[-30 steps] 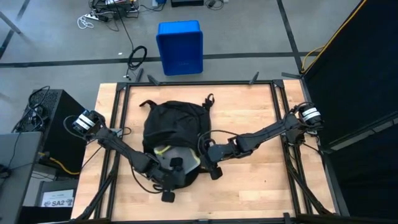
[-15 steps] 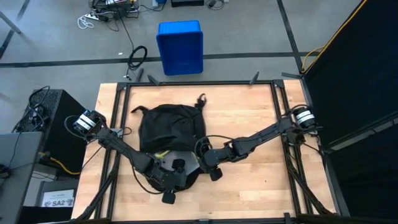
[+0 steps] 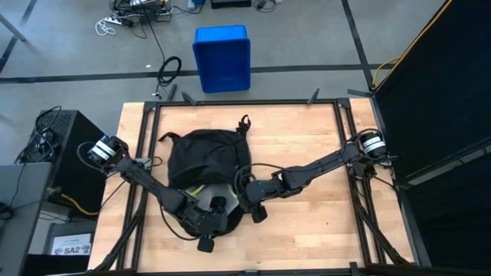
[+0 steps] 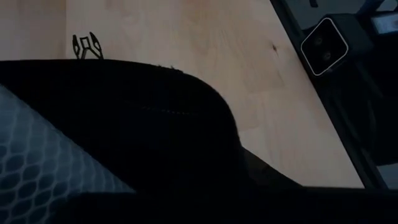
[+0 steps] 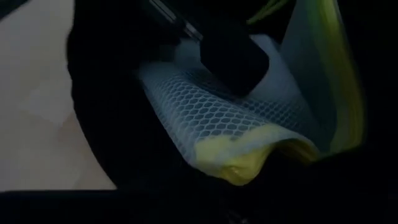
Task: Unpack backpack
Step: Close the black backpack
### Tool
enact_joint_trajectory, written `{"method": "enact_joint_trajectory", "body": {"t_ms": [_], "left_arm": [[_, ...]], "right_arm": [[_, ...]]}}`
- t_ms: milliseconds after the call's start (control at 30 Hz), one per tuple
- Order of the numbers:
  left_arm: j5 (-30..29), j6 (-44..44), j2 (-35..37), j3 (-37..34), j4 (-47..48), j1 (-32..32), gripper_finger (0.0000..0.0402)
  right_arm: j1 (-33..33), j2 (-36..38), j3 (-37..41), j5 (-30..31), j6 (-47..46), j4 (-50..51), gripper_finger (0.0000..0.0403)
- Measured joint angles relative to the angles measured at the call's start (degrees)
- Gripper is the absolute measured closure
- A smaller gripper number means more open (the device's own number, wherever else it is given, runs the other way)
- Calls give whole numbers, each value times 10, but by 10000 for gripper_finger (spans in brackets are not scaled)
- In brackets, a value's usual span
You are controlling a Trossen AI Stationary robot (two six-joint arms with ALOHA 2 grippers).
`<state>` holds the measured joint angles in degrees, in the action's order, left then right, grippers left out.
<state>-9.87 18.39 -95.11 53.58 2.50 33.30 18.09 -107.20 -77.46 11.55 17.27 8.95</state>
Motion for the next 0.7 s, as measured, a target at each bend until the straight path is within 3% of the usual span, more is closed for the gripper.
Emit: {"method": "enact_joint_trajectory", "body": {"t_ms": [433, 567, 700], "left_arm": [[14, -11, -3, 20, 5, 9, 401], [19, -17, -3, 31, 5, 10, 401], [16, -18, -3, 31, 6, 9, 401]], "right_arm": [[40, -14, -4, -19, -3, -27, 291], [43, -14, -5, 19, -11, -24, 290], [21, -22, -6, 15, -32, -8, 281]]}}
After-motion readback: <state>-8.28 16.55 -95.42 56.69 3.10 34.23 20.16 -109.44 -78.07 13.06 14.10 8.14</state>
